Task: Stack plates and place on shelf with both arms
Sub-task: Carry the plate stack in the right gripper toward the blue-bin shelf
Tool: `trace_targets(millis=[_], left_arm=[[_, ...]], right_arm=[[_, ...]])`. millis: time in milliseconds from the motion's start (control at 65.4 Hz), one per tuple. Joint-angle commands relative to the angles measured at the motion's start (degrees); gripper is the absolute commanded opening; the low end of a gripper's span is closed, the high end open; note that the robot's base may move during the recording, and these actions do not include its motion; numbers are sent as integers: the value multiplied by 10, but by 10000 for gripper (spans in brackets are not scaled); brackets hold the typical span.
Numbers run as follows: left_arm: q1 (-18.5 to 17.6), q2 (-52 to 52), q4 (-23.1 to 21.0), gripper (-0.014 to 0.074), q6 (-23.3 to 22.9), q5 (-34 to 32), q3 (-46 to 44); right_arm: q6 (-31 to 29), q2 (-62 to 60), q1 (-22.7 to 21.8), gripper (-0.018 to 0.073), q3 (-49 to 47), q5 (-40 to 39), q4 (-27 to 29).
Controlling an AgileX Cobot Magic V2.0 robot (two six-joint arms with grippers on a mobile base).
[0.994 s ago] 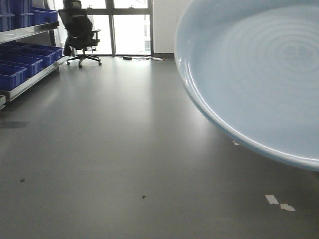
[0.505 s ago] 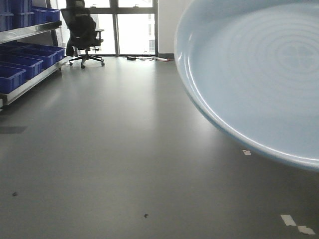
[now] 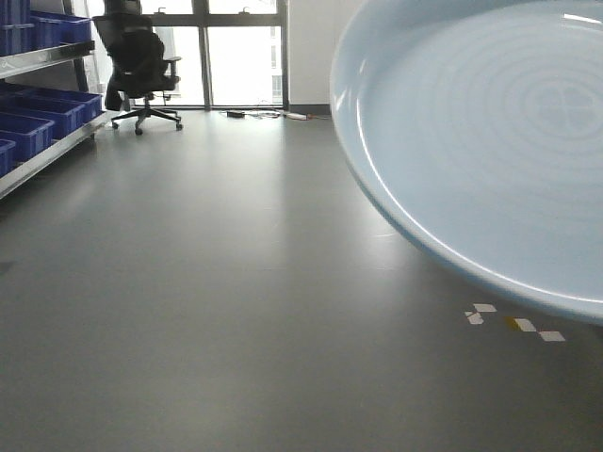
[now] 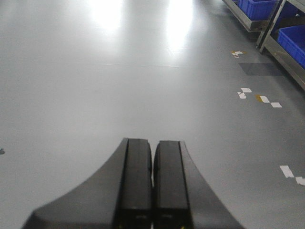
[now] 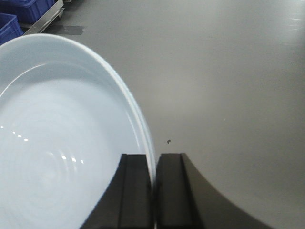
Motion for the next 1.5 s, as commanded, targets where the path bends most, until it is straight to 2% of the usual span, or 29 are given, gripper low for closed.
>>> trace_targets(millis=[0,1484], left_arm=[[-3,5,-2,87,-1,-49,-17],[-3,5,-2,87,-1,-49,-17]], right_arm=[[-2,-1,-3,15,-17,-54,4],[-2,-1,-3,15,-17,-54,4]])
